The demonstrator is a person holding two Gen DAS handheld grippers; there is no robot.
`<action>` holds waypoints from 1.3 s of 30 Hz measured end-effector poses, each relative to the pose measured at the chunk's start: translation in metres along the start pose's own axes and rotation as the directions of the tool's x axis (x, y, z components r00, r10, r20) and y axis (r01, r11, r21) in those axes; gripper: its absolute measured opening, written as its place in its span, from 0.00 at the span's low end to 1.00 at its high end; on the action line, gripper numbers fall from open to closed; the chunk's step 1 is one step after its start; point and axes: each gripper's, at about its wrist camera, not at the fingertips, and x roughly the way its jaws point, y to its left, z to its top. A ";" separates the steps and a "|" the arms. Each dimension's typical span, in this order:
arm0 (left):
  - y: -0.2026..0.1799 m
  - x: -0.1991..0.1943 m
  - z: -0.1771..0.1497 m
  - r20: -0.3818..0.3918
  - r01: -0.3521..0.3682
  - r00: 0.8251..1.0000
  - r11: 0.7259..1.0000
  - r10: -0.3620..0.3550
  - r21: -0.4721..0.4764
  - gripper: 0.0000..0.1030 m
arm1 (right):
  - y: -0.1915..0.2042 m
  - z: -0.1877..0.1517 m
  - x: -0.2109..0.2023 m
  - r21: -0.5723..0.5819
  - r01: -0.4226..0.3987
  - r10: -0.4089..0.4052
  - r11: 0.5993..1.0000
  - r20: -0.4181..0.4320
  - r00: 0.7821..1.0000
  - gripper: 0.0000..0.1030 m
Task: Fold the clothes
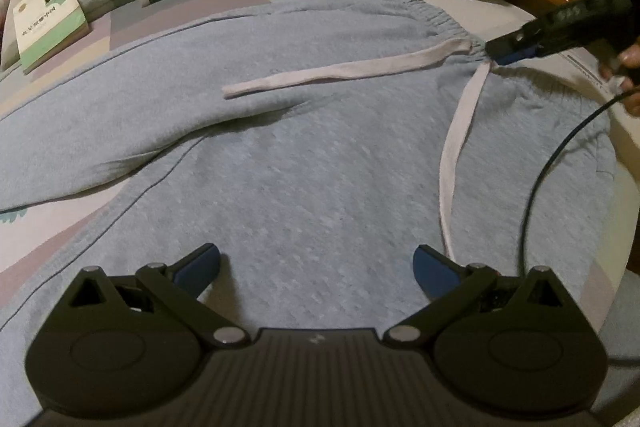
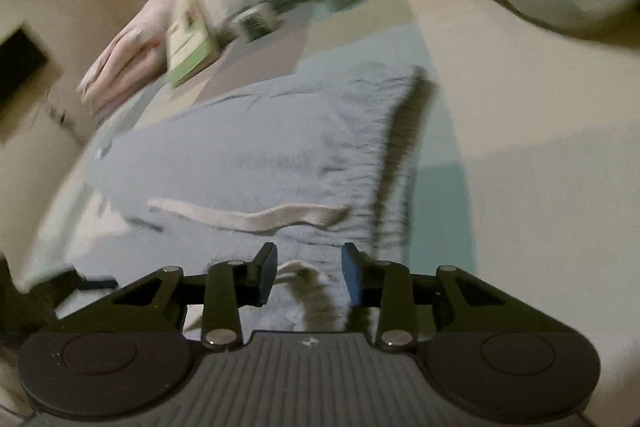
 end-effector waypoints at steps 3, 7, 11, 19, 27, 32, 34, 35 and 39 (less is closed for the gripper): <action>0.002 -0.001 0.001 0.011 0.007 1.000 1.000 -0.007 -0.012 0.99 | -0.018 0.004 -0.009 0.076 -0.038 0.037 0.996 0.014 0.999 0.68; 0.000 0.002 0.000 0.002 0.010 1.000 1.000 -0.010 -0.002 0.99 | -0.049 0.023 0.005 0.209 -0.140 0.136 0.968 0.031 0.990 0.71; -0.002 0.002 0.000 -0.005 0.005 1.000 1.000 -0.005 0.009 0.99 | -0.074 0.039 0.033 0.304 -0.175 0.178 0.937 0.016 0.984 0.71; -0.003 0.007 0.001 -0.005 -0.004 1.000 1.000 0.004 0.002 0.99 | -0.074 0.059 0.073 0.285 -0.211 0.228 0.935 -0.027 0.973 0.73; -0.002 0.008 0.001 -0.002 -0.001 1.000 1.000 0.001 0.004 0.99 | -0.067 0.085 0.083 0.230 -0.121 0.131 0.966 -0.030 0.991 0.73; -0.002 0.009 0.000 0.002 -0.001 1.000 1.000 0.001 0.004 0.99 | -0.069 0.100 0.091 0.165 -0.051 0.054 0.985 -0.011 0.998 0.75; -0.002 0.009 -0.001 0.003 0.000 1.000 1.000 0.000 0.004 0.99 | -0.074 0.107 0.099 0.164 -0.072 0.073 0.984 -0.001 0.997 0.77; -0.002 0.009 -0.001 0.003 0.001 1.000 1.000 -0.001 0.004 0.99 | -0.076 0.110 0.104 0.169 -0.084 0.085 0.982 0.002 0.996 0.77; -0.001 0.010 -0.001 0.004 0.003 1.000 1.000 -0.003 0.003 0.99 | -0.078 0.113 0.113 0.190 -0.160 0.163 0.969 -0.002 0.987 0.85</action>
